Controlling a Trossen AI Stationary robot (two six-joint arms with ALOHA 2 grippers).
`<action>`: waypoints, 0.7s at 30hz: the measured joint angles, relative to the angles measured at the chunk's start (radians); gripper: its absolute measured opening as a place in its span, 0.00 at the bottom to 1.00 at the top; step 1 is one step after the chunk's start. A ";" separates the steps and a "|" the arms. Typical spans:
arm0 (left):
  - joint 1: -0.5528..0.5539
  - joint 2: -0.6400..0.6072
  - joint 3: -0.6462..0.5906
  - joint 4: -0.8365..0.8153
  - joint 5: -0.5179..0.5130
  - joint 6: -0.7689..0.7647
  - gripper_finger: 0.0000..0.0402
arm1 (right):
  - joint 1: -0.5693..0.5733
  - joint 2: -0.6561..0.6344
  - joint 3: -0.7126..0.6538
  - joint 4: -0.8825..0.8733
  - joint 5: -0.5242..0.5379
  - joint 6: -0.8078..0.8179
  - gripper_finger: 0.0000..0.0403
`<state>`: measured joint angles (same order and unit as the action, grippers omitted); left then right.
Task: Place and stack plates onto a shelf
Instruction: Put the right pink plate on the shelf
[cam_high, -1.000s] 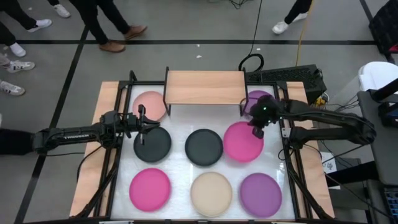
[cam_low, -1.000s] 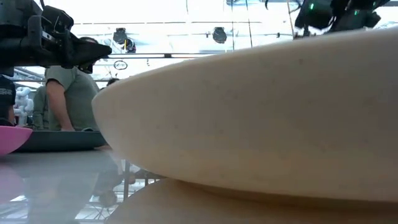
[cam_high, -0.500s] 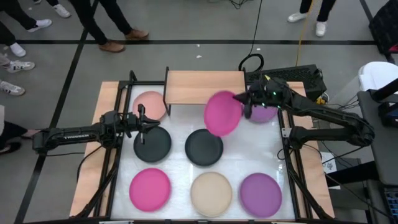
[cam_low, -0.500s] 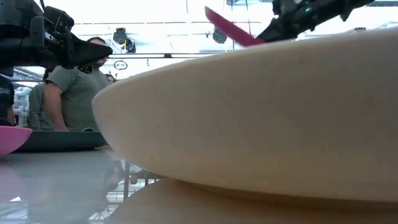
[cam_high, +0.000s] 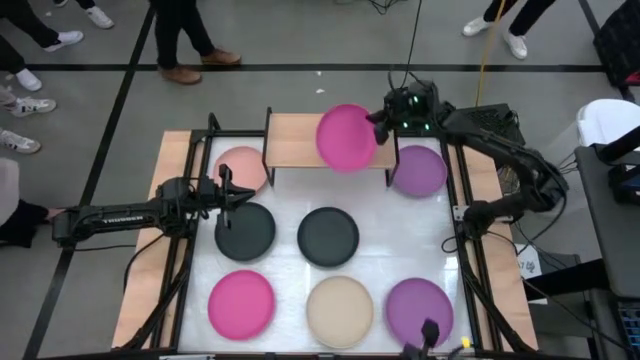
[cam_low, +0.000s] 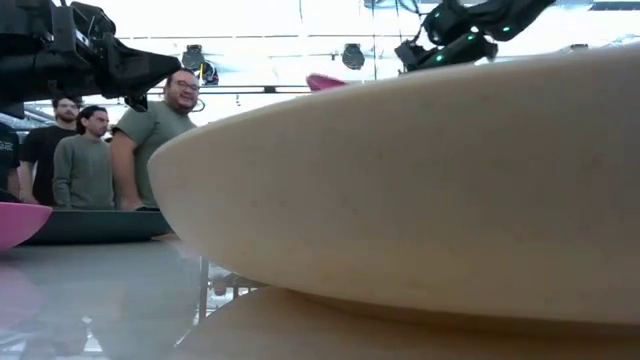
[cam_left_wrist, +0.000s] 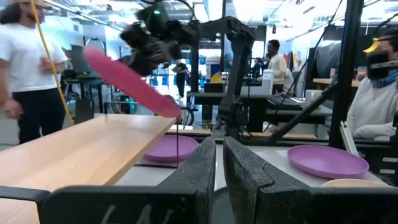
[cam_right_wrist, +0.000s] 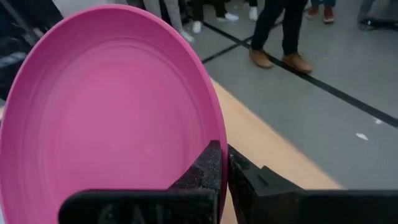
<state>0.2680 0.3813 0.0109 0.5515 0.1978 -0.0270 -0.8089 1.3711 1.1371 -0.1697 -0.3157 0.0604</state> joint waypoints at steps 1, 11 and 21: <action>0.000 0.000 0.000 0.000 0.000 -0.003 0.09 | -0.015 0.023 0.029 -0.033 0.001 -0.015 0.00; 0.000 0.000 0.000 -0.003 0.000 -0.036 0.09 | -0.131 0.123 0.107 -0.228 -0.001 -0.093 0.00; 0.000 0.000 0.000 -0.004 0.000 -0.035 0.09 | -0.146 0.133 0.106 -0.238 0.004 -0.107 0.04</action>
<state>0.2680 0.3813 0.0109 0.5476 0.1982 -0.0616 -0.9554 1.5040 1.2434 -0.4077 -0.3119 -0.0462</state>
